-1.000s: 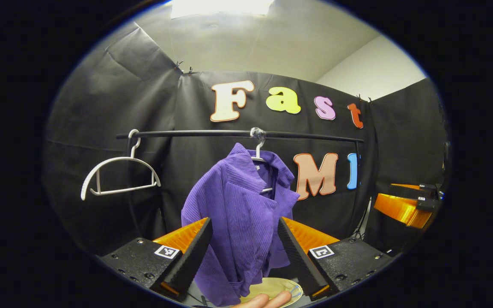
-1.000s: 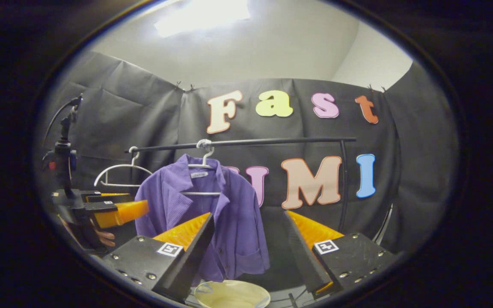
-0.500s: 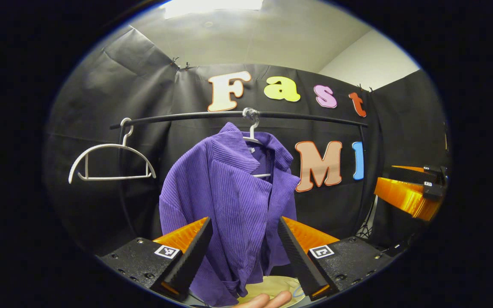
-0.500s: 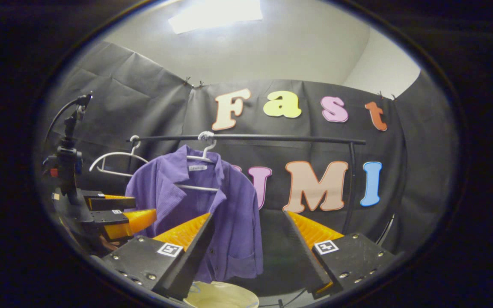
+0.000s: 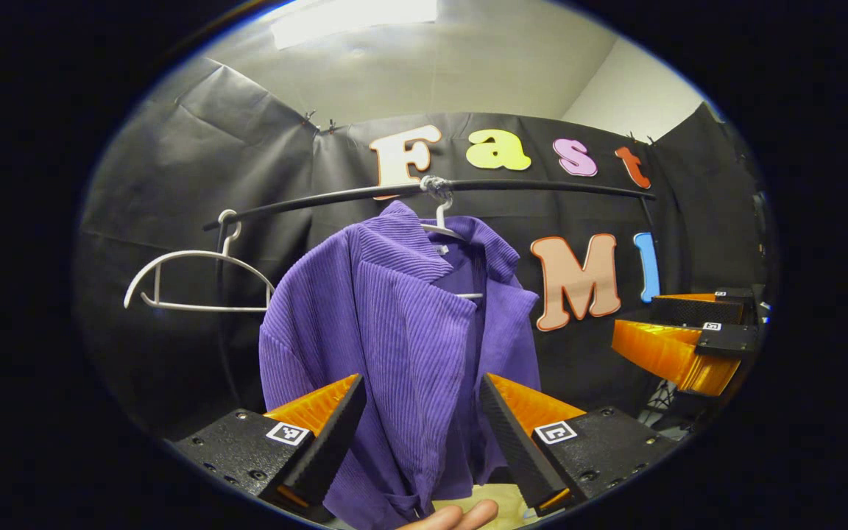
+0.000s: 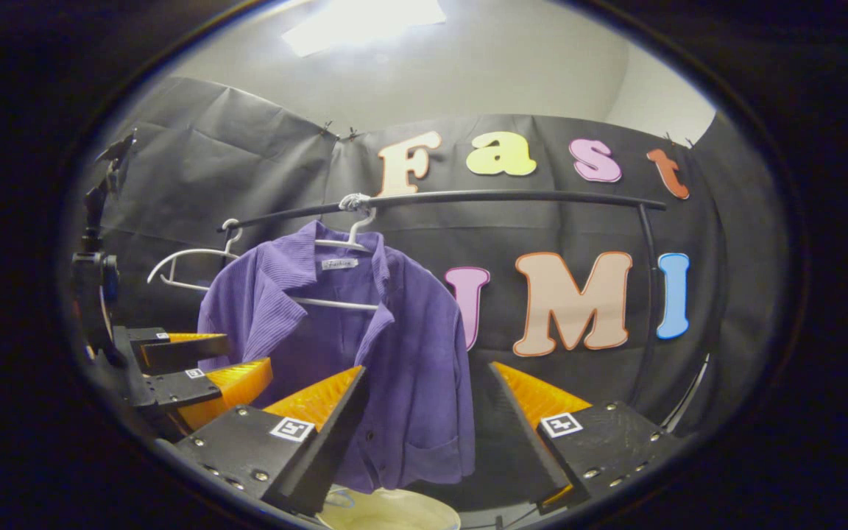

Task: Grasp the clothes on the hanger with both hands and then place them into the laundry hamper below.

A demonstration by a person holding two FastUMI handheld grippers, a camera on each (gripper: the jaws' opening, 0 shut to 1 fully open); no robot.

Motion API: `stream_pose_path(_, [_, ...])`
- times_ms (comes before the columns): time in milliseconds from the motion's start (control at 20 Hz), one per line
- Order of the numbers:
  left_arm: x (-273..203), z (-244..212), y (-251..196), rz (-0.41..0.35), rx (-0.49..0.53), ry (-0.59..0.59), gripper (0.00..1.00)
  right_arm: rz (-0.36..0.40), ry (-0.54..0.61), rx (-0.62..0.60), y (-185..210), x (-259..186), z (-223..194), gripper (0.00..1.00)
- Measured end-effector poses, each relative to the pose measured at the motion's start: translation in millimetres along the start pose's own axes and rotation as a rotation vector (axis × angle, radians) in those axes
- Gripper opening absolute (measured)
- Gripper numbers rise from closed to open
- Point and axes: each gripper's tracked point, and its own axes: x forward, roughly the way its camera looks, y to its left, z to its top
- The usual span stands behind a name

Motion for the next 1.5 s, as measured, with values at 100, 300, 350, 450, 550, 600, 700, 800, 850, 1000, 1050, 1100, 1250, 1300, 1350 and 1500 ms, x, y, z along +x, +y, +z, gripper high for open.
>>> stream_pose_path(100, [13, -8, 4, 0.028, -0.009, 0.012, 0.94, 0.018, -0.029, -0.019, 5, 18, 2, 0.96])
stream_pose_path(300, [30, -7, -2, -0.018, -0.013, -0.035, 0.73, 0.089, -0.019, -0.031, 28, 51, -20, 0.96])
stream_pose_path(350, [34, -13, 2, -0.030, -0.016, -0.029, 0.60, 0.090, 0.014, 0.005, 29, 61, -30, 0.96])
stream_pose_path(450, [41, -20, 2, -0.065, -0.050, 0.005, 0.33, 0.120, 0.072, 0.097, 38, 80, -50, 0.96])
stream_pose_path(550, [42, -24, 11, -0.079, -0.061, 0.046, 0.12, 0.096, 0.085, 0.140, 42, 96, -57, 0.96])
stream_pose_path(600, [41, -20, 16, -0.092, -0.068, 0.047, 0.09, 0.079, 0.088, 0.144, 41, 102, -59, 0.96])
stream_pose_path(700, [36, -12, 17, -0.140, -0.085, 0.055, 0.03, 0.129, 0.066, 0.185, 61, 113, -56, 0.94])
stream_pose_path(800, [27, -7, 18, -0.177, -0.111, 0.055, 0.01, 0.130, 0.038, 0.256, 68, 124, -49, 0.94])
stream_pose_path(850, [21, -4, 24, -0.179, -0.120, 0.048, 0.01, 0.140, 0.047, 0.303, 74, 129, -49, 0.94])
stream_pose_path(1000, [10, 6, 41, -0.179, -0.130, 0.024, 0.01, 0.014, 0.105, 0.364, 69, 140, -65, 0.99])
stream_pose_path(1050, [5, 5, 40, -0.200, -0.133, 0.034, 0.01, -0.060, 0.117, 0.351, 58, 148, -70, 0.98])
stream_pose_path(1100, [1, 8, 41, -0.214, -0.136, 0.041, 0.01, -0.100, 0.134, 0.331, 50, 154, -77, 0.98])
stream_pose_path(1250, [-12, 17, 51, -0.256, -0.143, 0.047, 0.01, 0.016, 0.154, 0.313, 69, 177, -81, 0.93])
stream_pose_path(1300, [-15, 22, 54, -0.268, -0.143, 0.045, 0.01, 0.050, 0.130, 0.311, 77, 172, -76, 0.64])
stream_pose_path(1350, [-18, 26, 58, -0.274, -0.137, 0.039, 0.01, 0.050, 0.117, 0.310, 75, 169, -72, 0.35])
stream_pose_path(1500, [-24, 36, 72, -0.288, -0.112, 0.030, 0.01, 0.117, 0.077, 0.308, 84, 162, -61, 0.06])
